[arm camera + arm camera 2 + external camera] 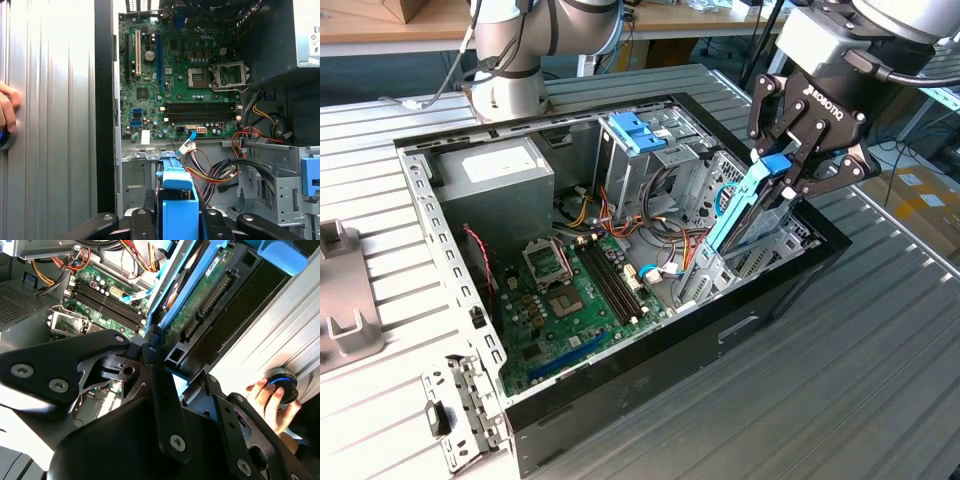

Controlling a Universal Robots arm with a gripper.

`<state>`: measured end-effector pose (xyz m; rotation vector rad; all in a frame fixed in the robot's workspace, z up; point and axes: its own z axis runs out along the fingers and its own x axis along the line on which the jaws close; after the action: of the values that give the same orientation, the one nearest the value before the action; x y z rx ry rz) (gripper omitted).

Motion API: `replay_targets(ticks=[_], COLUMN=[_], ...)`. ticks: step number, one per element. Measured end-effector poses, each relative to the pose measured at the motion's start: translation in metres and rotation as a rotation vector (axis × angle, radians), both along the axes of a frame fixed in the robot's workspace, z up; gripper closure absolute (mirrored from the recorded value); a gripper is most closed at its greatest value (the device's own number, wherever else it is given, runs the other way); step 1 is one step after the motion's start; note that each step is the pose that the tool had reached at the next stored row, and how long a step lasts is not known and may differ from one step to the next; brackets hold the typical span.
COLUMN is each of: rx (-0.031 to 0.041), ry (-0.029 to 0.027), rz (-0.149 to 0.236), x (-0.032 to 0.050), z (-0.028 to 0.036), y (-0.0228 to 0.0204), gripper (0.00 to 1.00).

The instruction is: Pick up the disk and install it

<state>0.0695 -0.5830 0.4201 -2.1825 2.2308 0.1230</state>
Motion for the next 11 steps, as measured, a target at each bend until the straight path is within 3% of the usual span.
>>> replay_targets(ticks=[11], rx=[0.0], ry=[0.0], rz=[0.0], x=[0.0], z=[-0.0038], y=[0.0], gripper=[0.63])
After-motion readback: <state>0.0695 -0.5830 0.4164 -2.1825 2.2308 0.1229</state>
